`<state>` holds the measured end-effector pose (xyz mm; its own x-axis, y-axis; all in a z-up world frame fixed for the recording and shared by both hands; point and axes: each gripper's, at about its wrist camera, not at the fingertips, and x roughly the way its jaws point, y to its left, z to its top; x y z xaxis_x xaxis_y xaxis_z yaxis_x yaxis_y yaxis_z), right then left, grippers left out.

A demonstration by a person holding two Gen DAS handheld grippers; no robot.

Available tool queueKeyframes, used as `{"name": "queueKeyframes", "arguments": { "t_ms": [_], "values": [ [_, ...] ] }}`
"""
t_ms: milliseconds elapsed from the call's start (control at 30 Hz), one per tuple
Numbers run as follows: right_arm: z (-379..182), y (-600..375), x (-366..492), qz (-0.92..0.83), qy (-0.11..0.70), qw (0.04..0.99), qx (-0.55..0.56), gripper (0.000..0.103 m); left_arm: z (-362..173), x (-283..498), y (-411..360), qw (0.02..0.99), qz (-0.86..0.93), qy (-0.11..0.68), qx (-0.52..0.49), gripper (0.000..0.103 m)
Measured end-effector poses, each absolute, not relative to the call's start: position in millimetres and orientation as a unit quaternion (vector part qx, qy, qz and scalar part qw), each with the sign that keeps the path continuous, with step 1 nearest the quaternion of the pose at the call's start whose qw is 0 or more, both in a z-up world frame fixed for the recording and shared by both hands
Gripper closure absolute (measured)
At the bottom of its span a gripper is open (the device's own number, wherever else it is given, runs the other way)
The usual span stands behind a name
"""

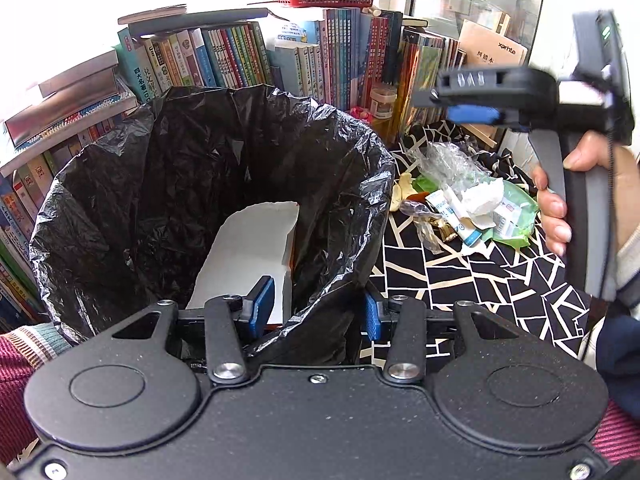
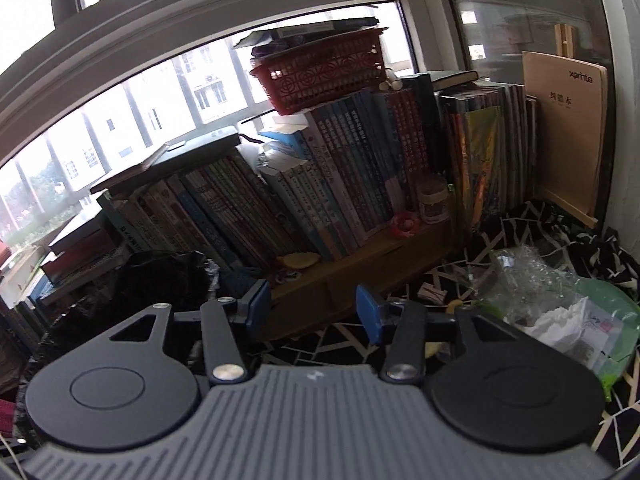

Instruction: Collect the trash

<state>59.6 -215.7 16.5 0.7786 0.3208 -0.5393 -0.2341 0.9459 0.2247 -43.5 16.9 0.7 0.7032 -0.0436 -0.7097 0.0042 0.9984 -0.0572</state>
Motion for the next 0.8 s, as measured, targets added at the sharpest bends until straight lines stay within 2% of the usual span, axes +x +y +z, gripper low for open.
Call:
{"name": "queueKeyframes", "arguments": {
  "t_ms": [133, 333, 500, 600, 700, 800],
  "values": [
    [-6, -250, 81, 0.059, 0.322, 0.943, 0.064, 0.025, 0, -42, 16, 0.922, -0.012, 0.386, -0.024, 0.060],
    [-59, -302, 120, -0.069, 0.415, 0.903, 0.089, 0.021, 0, -42, 16, 0.922, -0.012, 0.386, -0.023, 0.059],
    [-96, -317, 131, -0.085, 0.452, 0.882, 0.103, 0.021, 0, -42, 16, 0.922, -0.012, 0.386, -0.024, 0.059],
    [-104, -300, 133, -0.049, 0.459, 0.884, 0.072, 0.024, -1, -42, 17, 0.922, -0.013, 0.385, -0.025, 0.058],
    [-112, -285, 137, -0.021, 0.466, 0.883, 0.042, 0.038, -2, -42, 18, 0.922, -0.014, 0.386, -0.026, 0.058],
    [-121, -281, 143, -0.048, 0.460, 0.887, 0.019, 0.039, -2, -41, 18, 0.922, -0.013, 0.385, -0.024, 0.058]
  ]
}}
